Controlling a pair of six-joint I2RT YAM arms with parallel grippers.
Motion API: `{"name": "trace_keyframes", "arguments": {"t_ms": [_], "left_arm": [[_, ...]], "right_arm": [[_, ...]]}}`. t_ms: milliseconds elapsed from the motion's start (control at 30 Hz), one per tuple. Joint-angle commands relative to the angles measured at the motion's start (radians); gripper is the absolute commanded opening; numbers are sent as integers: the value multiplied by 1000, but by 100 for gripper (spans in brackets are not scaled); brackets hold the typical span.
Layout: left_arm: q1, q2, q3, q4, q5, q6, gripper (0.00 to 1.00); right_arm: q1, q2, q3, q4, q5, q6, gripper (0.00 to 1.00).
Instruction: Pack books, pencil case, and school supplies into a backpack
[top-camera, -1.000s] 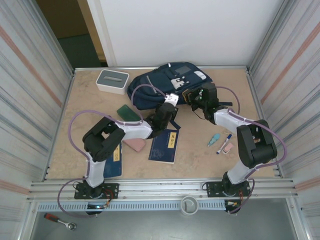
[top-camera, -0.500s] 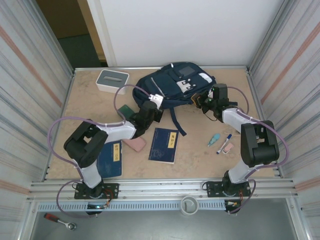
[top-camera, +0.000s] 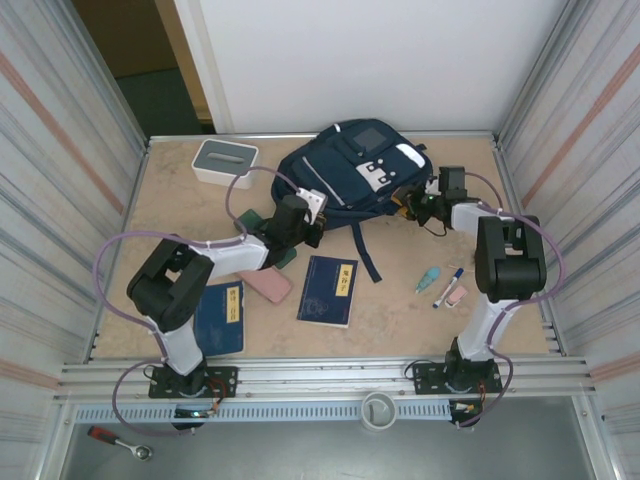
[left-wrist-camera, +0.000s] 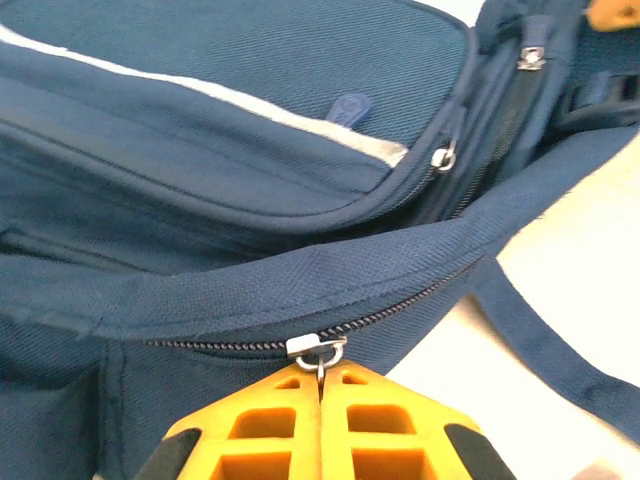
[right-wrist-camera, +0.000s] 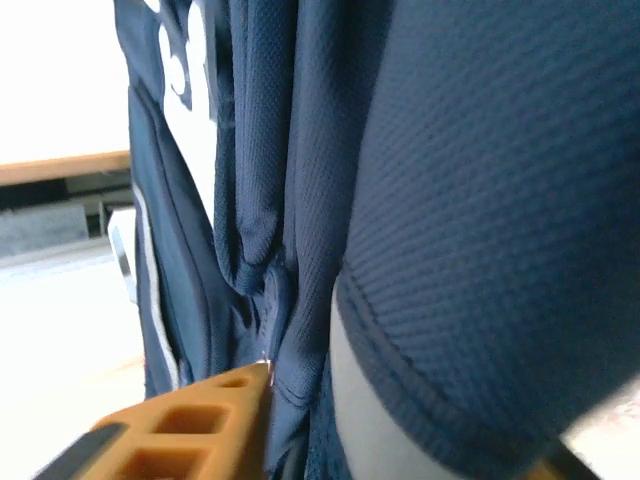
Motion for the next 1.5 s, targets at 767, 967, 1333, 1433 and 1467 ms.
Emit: {"name": "trace_keyframes", "arguments": {"t_ms": [767,967,1333,1433,1467], "left_arm": [[-60,-17,-24,-22,-10,-25,0],[25,-53,-79,-39,2,-18,0],[99,-75,-41,-84,228,-14,0],[127,-80,-38,-77,302,-38,0],[134,-82,-38,-70,318,-48,0]], "right_arm": [[215,-69,-194,194,251,94,11],[143,-153,-213,66,231,-98,0],[283,-443,-219,-196,481,-782,67],[377,-421,-190,-195,511,-911,76],[404,-400,-177,-185,513,-942,81]]}}
